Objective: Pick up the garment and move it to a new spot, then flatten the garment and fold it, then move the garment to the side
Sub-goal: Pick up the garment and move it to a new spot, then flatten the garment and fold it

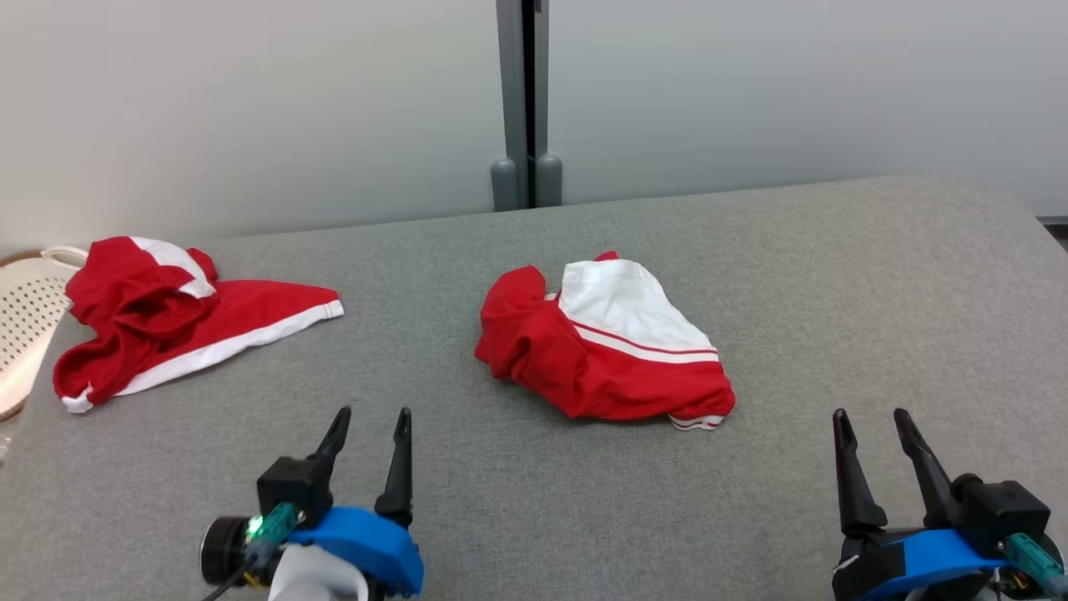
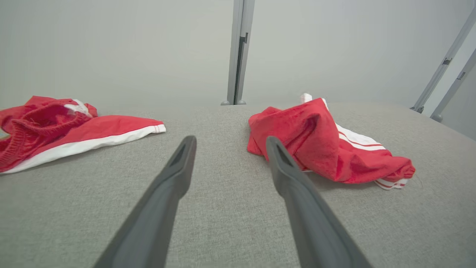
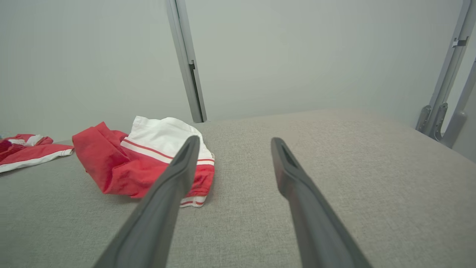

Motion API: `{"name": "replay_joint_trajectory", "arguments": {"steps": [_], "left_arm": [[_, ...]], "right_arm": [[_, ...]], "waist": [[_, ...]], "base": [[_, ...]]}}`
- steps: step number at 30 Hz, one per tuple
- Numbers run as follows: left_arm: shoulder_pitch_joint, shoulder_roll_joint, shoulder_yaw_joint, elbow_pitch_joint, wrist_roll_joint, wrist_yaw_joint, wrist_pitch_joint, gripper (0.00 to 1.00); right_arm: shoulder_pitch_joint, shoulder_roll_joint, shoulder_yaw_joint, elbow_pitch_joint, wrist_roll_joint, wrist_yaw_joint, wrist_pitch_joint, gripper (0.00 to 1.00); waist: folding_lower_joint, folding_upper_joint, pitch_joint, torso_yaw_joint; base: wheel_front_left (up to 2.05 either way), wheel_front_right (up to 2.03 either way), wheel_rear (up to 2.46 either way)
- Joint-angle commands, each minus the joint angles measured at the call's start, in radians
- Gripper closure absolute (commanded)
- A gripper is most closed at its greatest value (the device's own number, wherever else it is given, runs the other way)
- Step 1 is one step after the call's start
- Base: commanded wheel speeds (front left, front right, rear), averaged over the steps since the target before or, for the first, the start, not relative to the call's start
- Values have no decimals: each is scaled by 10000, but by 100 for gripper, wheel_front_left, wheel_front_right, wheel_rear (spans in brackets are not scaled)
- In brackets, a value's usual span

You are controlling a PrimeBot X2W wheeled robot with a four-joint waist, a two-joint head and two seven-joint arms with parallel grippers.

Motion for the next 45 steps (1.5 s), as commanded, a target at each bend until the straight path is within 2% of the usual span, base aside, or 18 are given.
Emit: {"name": "replay_joint_trajectory", "arguments": {"steps": [1, 9, 17, 45], "left_arm": [[350, -12, 218, -181, 127, 44, -29, 0], [1552, -180, 1239, -564, 647, -83, -29, 0], [2073, -353, 1798, -502, 1108, -325, -30, 0], [2192, -863, 2659, -240, 2048, -954, -31, 0]], "right_arm": [[160, -36, 29, 5, 67, 5, -38, 0], [369, -36, 372, 123, 80, 5, -38, 0], [445, -37, 549, 284, 113, 3, -38, 0], [458, -36, 432, 872, -10, 5, -38, 0]], "waist": [[1, 0, -65, 46], [1, 0, -386, 258], [1, 0, -466, 394], [1, 0, -419, 591]], "base": [[0, 0, 0], [0, 0, 0], [0, 0, 0], [0, 0, 0]]}}
